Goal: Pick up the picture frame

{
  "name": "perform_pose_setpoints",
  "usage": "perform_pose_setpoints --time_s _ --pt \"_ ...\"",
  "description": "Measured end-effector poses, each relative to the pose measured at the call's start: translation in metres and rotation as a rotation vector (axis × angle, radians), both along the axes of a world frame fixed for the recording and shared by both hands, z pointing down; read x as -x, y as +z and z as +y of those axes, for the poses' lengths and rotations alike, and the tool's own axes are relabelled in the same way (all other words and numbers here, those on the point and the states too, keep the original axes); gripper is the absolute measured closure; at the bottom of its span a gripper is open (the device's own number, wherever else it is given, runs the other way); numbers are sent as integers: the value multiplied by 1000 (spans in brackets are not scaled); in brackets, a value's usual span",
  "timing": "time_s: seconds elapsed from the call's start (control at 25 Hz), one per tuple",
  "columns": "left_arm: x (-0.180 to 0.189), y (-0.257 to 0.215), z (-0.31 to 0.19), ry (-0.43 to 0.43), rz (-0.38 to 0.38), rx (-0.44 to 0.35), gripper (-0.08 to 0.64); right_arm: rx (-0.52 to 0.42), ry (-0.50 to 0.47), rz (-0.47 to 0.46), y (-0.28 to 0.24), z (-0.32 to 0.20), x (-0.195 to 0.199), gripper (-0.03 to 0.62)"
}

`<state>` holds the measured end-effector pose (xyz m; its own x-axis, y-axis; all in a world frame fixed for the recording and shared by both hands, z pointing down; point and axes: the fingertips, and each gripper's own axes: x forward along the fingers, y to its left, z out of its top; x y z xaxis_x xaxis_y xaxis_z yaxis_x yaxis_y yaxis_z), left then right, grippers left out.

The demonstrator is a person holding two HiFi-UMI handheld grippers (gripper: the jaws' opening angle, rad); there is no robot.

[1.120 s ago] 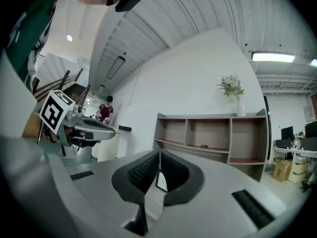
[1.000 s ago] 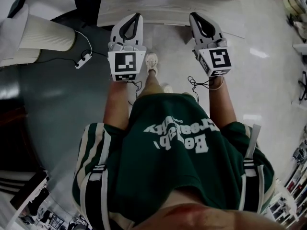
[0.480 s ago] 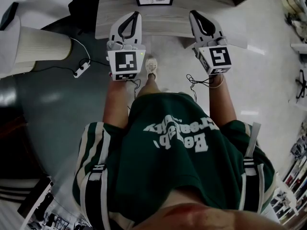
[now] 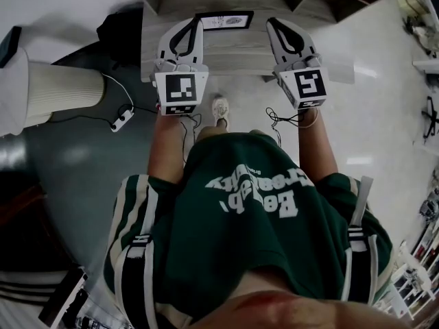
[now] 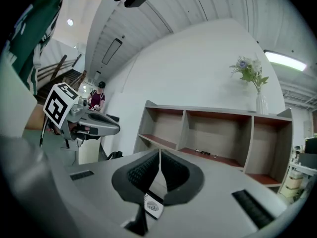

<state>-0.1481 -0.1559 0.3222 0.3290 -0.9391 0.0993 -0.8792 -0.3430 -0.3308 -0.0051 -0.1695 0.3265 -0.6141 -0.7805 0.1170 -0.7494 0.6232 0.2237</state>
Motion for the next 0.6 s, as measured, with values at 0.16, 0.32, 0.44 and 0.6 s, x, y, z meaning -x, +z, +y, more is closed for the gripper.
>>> perform_pose_setpoints --time_s 0.16,0.32,0.44,0.6 --pt "6 -7 -33 27 -3 -8 543 -81 -27 -35 -13 -29 14 555" --pt "8 -7 -61 64 -11 -6 543 -84 -3 -44 -13 -53 19 555" --pt "7 -4 -81 90 -16 -3 543 -87 12 -55 -11 -69 20 555" --pt "3 -1 -104 130 -42 -9 543 -77 43 -43 -1 -92 23 555"
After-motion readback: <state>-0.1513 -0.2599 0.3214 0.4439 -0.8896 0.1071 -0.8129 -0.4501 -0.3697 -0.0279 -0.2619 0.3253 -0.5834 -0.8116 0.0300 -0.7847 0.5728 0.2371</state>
